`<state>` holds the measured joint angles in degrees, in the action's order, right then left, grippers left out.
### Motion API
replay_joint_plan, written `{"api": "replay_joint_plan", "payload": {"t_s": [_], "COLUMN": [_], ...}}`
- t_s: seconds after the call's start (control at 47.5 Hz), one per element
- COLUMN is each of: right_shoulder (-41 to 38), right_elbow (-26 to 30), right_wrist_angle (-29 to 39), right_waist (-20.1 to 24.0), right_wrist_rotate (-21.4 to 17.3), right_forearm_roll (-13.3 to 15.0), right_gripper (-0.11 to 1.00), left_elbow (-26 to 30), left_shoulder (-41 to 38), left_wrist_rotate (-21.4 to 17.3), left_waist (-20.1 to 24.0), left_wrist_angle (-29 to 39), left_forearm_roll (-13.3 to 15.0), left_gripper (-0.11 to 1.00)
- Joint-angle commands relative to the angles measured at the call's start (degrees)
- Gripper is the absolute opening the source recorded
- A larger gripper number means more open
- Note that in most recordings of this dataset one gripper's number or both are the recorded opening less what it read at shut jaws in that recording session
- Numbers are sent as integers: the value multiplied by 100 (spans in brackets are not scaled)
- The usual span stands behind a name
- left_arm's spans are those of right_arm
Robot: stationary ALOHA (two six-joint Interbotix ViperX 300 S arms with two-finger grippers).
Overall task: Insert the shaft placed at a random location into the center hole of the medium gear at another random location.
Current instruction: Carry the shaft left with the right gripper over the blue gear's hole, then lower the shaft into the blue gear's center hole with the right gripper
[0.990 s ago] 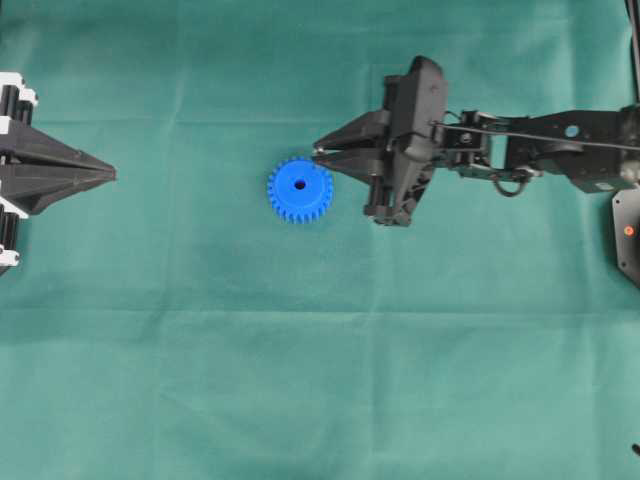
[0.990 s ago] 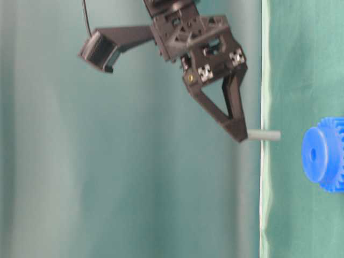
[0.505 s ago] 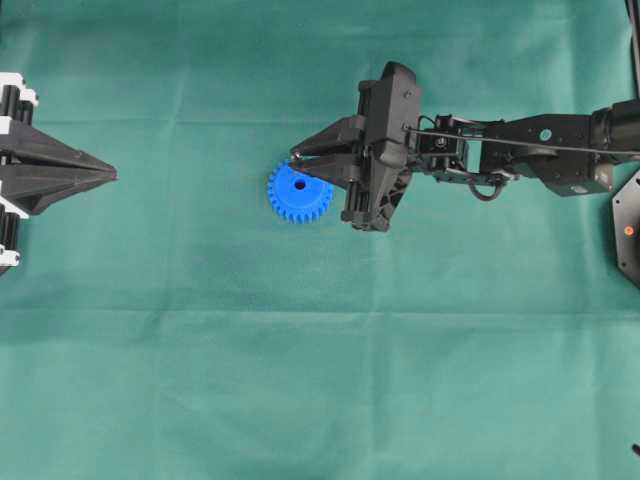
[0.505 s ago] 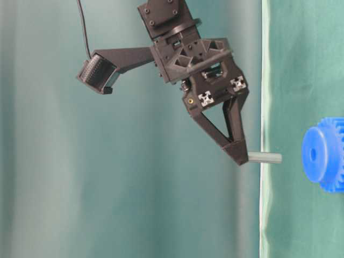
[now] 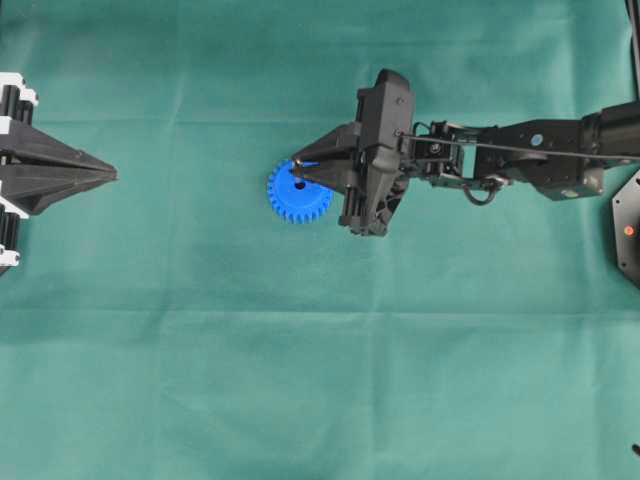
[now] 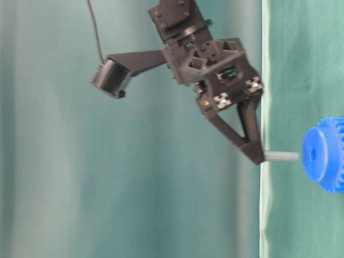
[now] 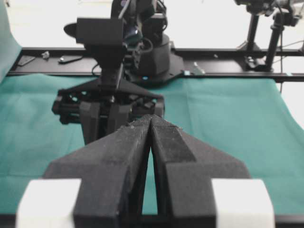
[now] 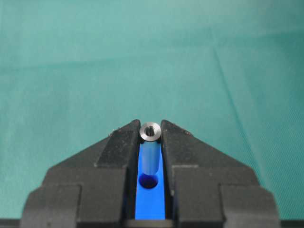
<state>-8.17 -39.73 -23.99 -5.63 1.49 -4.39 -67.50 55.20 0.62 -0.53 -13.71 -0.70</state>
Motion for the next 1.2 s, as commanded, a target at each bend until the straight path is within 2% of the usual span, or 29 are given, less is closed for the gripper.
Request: {"api": "replay_joint_plan", "payload": {"t_s": [0.0,1.179], "right_shoulder": [-9,-563], "right_elbow": [141,132], "right_wrist_angle": [-18,-264], "right_waist": [35,44], "right_wrist_rotate": [-123,-158], "right_forearm_roll": [-35,-79], "right_gripper": [14,14], "left_elbow": [132,123], "left_shoulder": [-53,-53], "left_wrist_rotate": [18,18], "left_waist": [-18,-18], "left_wrist_angle": [-26,35], "left_forearm_roll": [-18,-18], "left_gripper": [0,0]}}
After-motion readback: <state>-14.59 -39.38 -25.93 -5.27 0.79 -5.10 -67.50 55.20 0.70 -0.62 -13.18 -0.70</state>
